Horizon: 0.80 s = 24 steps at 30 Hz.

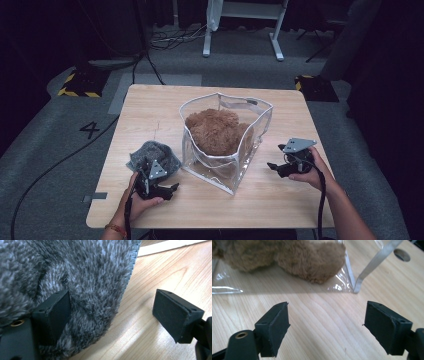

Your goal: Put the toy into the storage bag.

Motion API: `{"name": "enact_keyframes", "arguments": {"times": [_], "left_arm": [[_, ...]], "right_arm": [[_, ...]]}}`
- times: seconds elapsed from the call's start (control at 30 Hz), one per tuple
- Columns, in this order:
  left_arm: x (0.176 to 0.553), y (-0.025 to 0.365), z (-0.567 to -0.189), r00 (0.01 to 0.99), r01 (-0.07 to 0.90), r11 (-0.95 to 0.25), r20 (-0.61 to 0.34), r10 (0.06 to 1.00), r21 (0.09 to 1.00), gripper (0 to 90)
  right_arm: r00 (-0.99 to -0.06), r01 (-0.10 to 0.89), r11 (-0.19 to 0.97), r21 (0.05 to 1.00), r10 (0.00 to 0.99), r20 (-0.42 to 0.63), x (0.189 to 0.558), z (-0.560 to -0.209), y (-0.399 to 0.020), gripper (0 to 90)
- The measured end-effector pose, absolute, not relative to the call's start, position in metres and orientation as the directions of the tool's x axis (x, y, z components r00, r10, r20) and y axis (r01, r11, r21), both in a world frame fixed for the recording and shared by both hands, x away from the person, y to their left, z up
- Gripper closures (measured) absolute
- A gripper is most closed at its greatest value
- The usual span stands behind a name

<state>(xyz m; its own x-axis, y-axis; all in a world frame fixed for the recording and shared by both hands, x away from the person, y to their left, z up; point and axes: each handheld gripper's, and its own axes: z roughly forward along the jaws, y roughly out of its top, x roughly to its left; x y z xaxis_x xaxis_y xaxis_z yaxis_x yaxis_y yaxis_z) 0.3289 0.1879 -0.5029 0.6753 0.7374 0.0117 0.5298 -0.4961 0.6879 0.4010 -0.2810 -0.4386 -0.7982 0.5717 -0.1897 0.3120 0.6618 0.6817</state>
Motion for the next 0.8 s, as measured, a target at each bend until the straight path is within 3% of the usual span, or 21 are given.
{"name": "enact_keyframes", "arguments": {"times": [0.8], "left_arm": [[0.328,0.187,-0.503,0.671,0.530,-0.494,0.016,0.741,0.689,15.8]], "right_arm": [[-0.748,0.412,0.588,0.697,0.655,-0.111,0.377,-0.492,-0.323,17.8]]}}
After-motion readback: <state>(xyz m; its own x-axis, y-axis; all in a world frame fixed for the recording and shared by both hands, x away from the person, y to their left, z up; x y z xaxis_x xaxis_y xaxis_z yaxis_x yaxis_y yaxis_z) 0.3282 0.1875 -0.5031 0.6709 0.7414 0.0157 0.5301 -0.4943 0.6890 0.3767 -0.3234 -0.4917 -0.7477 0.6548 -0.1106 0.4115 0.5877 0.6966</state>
